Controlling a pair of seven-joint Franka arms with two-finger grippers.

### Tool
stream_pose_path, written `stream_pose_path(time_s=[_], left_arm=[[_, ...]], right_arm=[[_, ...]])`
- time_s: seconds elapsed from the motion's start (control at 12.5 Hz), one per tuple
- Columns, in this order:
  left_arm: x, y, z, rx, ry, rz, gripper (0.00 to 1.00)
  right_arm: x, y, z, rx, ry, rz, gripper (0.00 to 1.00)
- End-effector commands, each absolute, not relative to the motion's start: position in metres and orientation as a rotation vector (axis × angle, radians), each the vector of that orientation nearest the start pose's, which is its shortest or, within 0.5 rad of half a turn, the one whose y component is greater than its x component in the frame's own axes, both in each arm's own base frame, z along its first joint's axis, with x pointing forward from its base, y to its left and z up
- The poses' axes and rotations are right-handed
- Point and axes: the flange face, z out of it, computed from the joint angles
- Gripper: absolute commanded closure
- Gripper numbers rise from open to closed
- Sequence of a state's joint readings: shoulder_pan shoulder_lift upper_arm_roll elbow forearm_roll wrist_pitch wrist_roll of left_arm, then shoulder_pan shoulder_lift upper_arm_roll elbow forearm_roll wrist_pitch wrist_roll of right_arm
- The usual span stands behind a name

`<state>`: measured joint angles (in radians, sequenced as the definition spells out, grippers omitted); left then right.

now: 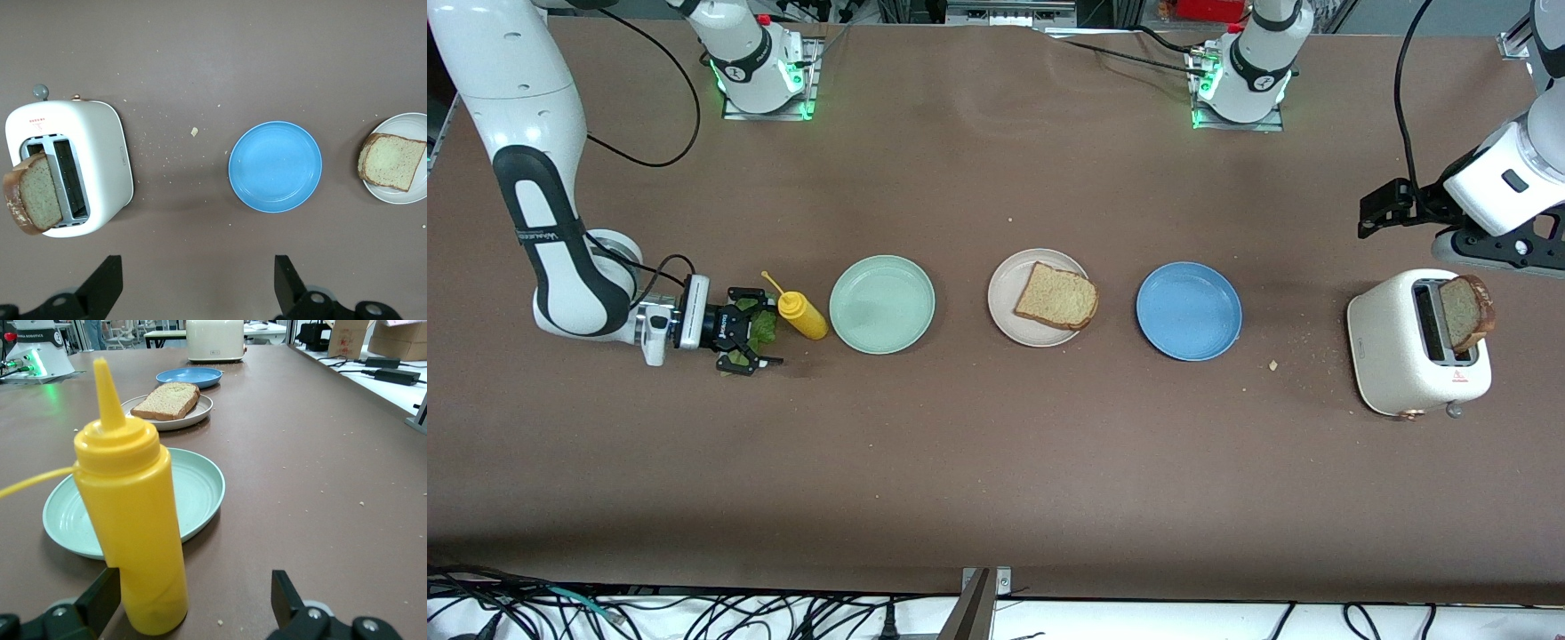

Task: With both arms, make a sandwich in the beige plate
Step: 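Reach the right gripper to the yellow squeeze bottle and grasp it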

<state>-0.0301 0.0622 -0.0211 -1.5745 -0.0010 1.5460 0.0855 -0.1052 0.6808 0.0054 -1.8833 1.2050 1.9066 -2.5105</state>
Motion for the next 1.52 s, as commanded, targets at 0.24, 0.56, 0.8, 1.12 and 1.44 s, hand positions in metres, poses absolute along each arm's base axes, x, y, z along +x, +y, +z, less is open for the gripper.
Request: stream_pose_path(time_s=[0.24, 0.56, 0.8, 1.12, 1.44], left_arm=[[0.564, -0.027, 0.593, -3.132, 0.217, 0.147, 0.00], [0.564, -0.027, 0.593, -3.134, 0.217, 0.147, 0.00], [0.564, -0.026, 0.593, -3.132, 0.214, 0.147, 0.00], [0.565, -0.026, 0.592, -3.132, 0.214, 0.152, 0.00], [0.565, -0.026, 0.592, -3.134, 0.212, 0.152, 0.00]], right_arm=[[0.554, 0.009, 0.109, -1.424, -1.543, -0.997, 0.00], [0.539, 0.005, 0.098, -1.422, -1.542, -0.993, 0.01], [0.542, 0.006, 0.099, -1.441, -1.519, -1.007, 0.01], [0.549, 0.021, 0.103, -1.467, -1.475, -1.023, 0.01], [0.554, 0.029, 0.102, -1.508, -1.474, -1.035, 0.89]])
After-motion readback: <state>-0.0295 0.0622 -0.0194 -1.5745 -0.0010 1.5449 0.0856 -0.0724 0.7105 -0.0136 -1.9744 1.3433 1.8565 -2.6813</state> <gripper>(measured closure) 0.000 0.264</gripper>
